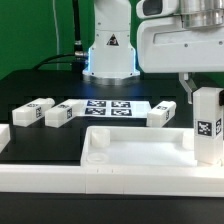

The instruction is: Assemble desk

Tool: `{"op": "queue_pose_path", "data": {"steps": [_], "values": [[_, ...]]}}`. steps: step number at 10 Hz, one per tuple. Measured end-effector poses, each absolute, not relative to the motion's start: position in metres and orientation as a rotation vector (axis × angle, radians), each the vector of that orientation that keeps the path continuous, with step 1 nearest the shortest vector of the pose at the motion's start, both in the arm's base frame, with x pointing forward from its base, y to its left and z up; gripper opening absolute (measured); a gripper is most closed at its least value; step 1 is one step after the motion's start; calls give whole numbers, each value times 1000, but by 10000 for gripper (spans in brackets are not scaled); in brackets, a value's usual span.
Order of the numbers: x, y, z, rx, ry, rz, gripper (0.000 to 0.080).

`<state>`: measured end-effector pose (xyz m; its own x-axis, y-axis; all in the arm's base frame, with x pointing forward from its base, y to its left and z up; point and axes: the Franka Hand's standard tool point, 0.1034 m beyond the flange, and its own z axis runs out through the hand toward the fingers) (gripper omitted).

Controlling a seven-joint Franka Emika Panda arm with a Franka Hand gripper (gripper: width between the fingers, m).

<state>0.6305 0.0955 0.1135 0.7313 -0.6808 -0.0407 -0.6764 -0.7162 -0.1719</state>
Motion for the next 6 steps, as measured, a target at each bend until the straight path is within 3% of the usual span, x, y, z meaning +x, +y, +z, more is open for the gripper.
{"op": "queue_pose_path", "data": {"steps": [3,6], "values": [[627,106,113,-2541,1525,34,291],[627,107,113,-2492,1600,41,291]]}}
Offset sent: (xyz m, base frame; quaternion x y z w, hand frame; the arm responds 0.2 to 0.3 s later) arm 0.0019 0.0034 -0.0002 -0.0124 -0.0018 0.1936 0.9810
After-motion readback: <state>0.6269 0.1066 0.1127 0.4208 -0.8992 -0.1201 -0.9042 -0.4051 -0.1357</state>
